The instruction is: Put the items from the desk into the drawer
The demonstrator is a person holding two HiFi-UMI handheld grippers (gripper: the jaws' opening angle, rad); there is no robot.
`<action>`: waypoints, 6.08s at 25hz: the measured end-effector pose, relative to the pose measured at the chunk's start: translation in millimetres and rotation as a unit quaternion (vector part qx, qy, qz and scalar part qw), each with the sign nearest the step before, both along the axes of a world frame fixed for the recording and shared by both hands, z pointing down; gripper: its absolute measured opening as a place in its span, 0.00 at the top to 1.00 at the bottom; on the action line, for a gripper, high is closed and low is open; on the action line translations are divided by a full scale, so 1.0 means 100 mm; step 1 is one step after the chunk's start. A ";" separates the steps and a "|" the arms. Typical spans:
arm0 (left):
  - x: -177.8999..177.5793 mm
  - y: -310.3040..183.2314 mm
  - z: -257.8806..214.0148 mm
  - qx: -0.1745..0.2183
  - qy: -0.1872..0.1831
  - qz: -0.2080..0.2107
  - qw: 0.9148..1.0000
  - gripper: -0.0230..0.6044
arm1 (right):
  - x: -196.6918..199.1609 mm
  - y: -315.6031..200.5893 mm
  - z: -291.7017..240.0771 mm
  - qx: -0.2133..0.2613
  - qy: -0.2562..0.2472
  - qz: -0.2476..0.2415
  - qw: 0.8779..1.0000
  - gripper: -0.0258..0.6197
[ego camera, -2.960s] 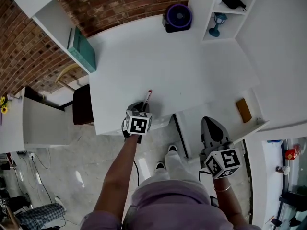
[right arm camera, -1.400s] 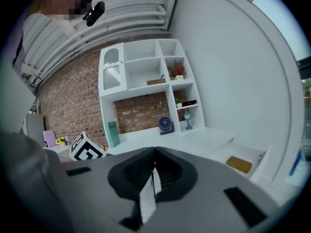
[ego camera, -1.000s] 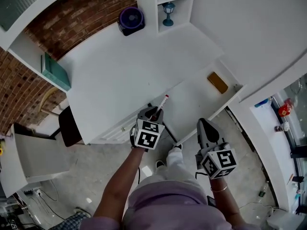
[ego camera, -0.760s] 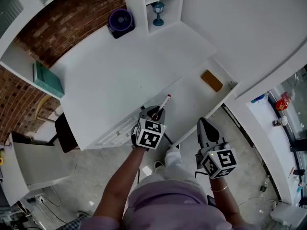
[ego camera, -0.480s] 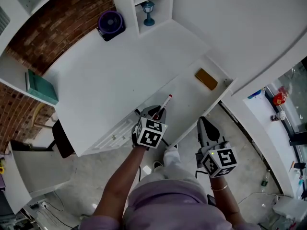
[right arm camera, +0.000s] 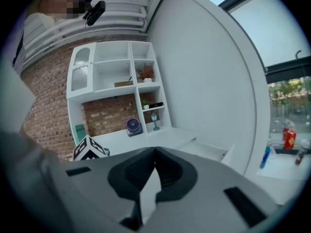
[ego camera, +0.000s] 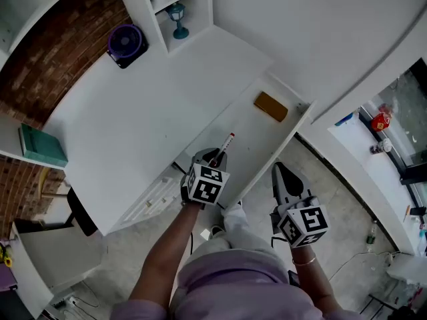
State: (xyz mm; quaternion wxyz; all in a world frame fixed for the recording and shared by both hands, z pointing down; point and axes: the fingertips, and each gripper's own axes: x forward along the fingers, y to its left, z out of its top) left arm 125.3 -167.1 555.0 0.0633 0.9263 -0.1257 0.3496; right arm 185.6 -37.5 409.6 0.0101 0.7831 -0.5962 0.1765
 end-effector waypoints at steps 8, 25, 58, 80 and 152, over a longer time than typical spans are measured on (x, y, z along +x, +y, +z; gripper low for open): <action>0.39 0.05 0.20 -0.007 -0.019 0.031 0.999 0.86 | 0.32 0.13 0.07 -0.007 -0.003 0.037 0.999 0.95; 1.00 -0.02 0.65 -0.019 -0.060 0.054 0.997 0.86 | 0.84 0.20 0.27 -0.028 -0.021 0.072 0.997 0.95; 1.14 0.16 1.53 -0.033 -0.161 0.093 0.982 0.86 | 1.04 0.47 0.44 -0.053 -0.033 0.117 0.991 0.95; 1.11 0.18 1.65 -0.043 -0.176 0.086 0.980 0.85 | 1.06 0.50 0.48 -0.057 -0.034 0.116 0.991 0.95; -0.24 -0.27 -1.16 0.028 0.162 -0.082 0.983 0.96 | 0.26 -0.11 0.01 -0.007 0.002 -0.009 1.000 0.96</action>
